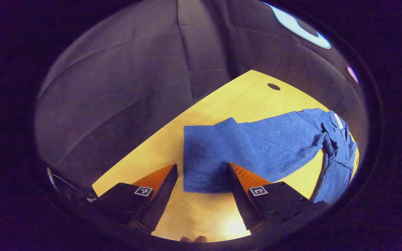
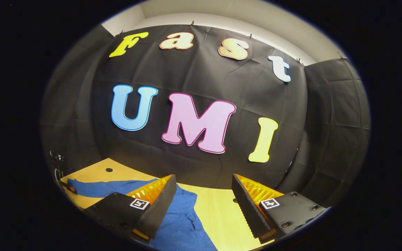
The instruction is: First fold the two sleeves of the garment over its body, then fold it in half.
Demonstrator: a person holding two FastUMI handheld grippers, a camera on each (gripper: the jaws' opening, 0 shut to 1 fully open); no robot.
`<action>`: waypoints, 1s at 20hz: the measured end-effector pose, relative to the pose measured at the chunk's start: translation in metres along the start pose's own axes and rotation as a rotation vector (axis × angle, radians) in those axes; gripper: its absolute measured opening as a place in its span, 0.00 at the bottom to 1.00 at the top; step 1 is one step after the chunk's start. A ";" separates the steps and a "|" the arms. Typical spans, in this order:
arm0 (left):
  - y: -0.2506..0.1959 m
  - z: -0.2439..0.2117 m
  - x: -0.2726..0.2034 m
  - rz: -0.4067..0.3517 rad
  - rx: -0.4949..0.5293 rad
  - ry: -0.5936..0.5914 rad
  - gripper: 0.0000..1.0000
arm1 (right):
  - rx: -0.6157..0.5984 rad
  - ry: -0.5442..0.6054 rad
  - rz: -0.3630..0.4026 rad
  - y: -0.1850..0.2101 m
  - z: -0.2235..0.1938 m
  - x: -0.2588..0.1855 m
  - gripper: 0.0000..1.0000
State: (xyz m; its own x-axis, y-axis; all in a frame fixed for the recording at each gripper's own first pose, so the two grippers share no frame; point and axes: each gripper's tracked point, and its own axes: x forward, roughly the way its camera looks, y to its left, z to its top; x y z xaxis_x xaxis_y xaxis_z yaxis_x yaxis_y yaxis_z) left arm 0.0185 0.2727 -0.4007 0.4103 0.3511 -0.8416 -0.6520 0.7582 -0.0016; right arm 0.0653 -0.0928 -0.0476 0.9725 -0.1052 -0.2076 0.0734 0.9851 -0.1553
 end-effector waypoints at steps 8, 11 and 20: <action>-0.029 0.010 0.005 -0.073 0.065 0.033 0.31 | 0.052 0.046 0.073 0.036 -0.018 -0.001 0.99; -0.030 0.015 0.009 -0.081 0.081 0.029 0.07 | 0.058 0.054 0.083 0.042 -0.022 0.004 1.00; -0.047 0.066 -0.034 -0.210 -0.073 -0.081 0.00 | 0.085 0.088 0.076 0.027 -0.040 0.023 1.00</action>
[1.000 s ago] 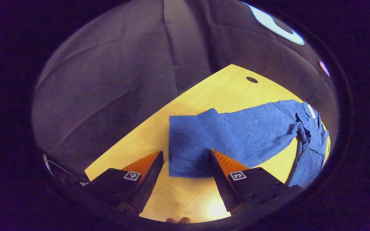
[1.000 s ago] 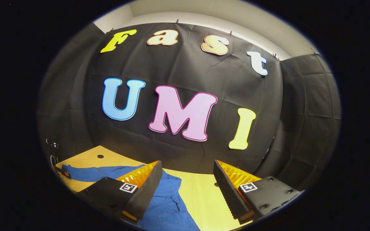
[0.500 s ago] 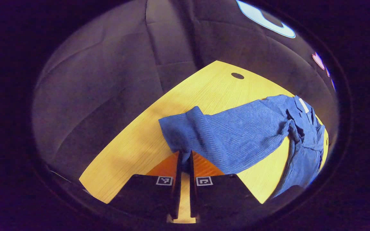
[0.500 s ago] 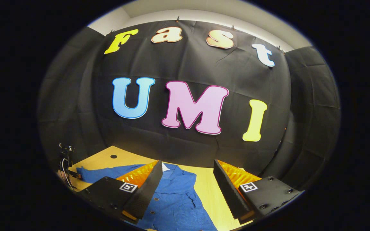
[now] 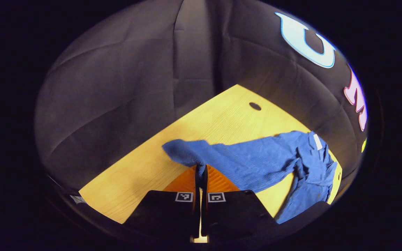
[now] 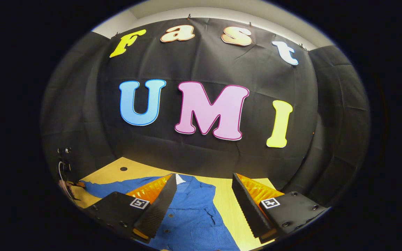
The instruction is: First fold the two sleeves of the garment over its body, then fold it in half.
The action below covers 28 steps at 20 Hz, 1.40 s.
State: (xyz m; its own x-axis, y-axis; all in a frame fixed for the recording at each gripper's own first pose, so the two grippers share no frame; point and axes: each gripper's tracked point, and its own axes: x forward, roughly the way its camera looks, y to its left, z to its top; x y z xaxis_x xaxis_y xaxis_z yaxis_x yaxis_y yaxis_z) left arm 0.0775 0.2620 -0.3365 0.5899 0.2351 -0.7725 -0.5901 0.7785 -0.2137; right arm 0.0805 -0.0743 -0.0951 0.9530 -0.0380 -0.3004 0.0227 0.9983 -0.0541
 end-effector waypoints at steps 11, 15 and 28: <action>-0.351 0.010 -0.037 -0.533 0.209 -0.127 0.00 | 0.024 0.040 -0.062 -0.114 -0.023 0.007 1.00; -0.491 -0.056 -0.028 -0.704 0.331 -0.065 0.00 | 0.046 0.053 -0.114 -0.161 -0.037 0.001 0.91; -0.464 -0.116 -0.055 -0.625 0.380 -0.045 0.85 | 0.141 0.210 -0.109 -0.147 -0.139 -0.030 1.00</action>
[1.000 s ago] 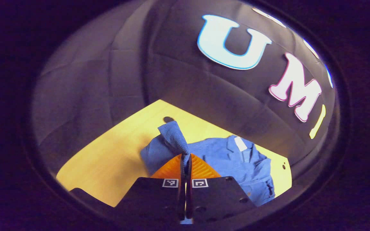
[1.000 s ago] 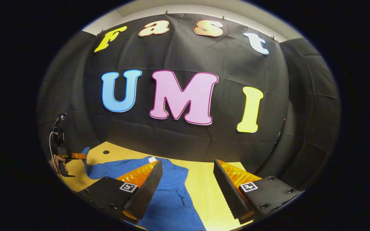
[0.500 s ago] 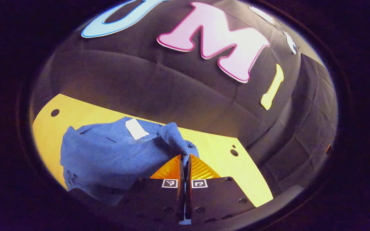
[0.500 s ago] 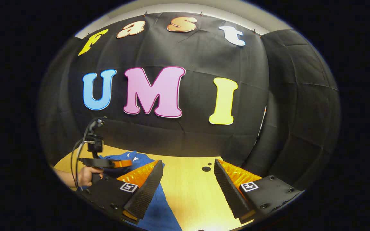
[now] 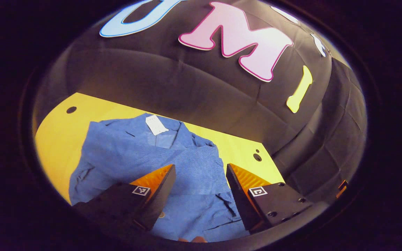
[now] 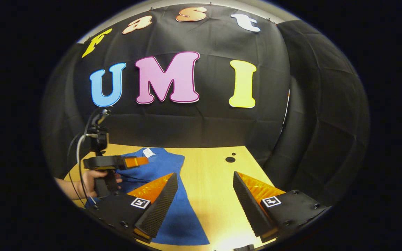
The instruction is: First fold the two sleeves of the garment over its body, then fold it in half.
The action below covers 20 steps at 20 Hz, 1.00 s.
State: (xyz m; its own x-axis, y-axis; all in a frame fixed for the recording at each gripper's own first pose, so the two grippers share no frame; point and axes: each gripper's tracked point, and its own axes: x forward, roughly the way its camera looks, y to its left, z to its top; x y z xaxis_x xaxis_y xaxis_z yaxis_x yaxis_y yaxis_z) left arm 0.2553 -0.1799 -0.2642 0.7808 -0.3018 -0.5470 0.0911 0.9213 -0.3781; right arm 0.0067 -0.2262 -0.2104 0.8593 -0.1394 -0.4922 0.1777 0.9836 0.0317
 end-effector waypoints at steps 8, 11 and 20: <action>0.116 -0.102 -0.192 0.168 0.246 0.177 0.84 | 0.037 0.270 -0.011 0.011 -0.112 -0.004 1.00; 0.174 -0.174 -0.239 0.288 0.154 0.322 0.85 | 0.034 0.434 -0.015 0.005 -0.181 -0.019 1.00; 0.218 -0.268 -0.250 0.395 0.031 0.471 0.89 | -0.008 0.699 -0.045 -0.002 -0.285 -0.018 0.94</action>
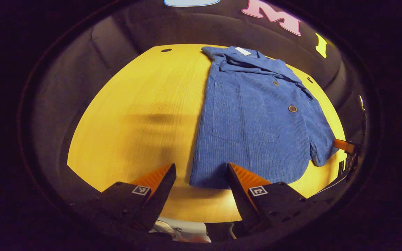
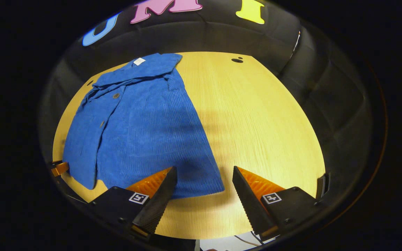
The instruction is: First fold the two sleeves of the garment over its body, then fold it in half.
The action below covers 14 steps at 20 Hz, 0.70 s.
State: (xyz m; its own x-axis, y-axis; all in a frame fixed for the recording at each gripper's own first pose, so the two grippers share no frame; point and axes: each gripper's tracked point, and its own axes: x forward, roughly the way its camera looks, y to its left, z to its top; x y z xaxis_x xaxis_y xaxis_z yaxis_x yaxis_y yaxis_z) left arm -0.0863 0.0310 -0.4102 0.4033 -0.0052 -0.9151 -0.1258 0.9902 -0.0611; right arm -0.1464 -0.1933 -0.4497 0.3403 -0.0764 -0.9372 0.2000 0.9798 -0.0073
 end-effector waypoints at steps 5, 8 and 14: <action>-0.015 -0.001 -0.003 0.001 0.063 0.036 0.81 | 0.025 0.054 0.012 0.009 -0.008 0.013 0.98; -0.031 -0.001 -0.003 -0.015 0.083 0.037 0.72 | 0.025 0.072 0.025 0.018 -0.009 0.013 0.75; -0.056 0.005 -0.004 -0.141 -0.019 0.017 0.06 | -0.034 0.094 0.031 0.037 -0.006 0.014 0.15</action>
State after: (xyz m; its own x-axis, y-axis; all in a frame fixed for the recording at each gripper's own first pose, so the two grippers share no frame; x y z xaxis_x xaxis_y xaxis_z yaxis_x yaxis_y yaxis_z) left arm -0.0764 -0.0235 -0.4015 0.4028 -0.1466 -0.9035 -0.0860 0.9766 -0.1969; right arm -0.1401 -0.1570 -0.4652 0.2578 -0.0295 -0.9658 0.1584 0.9873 0.0121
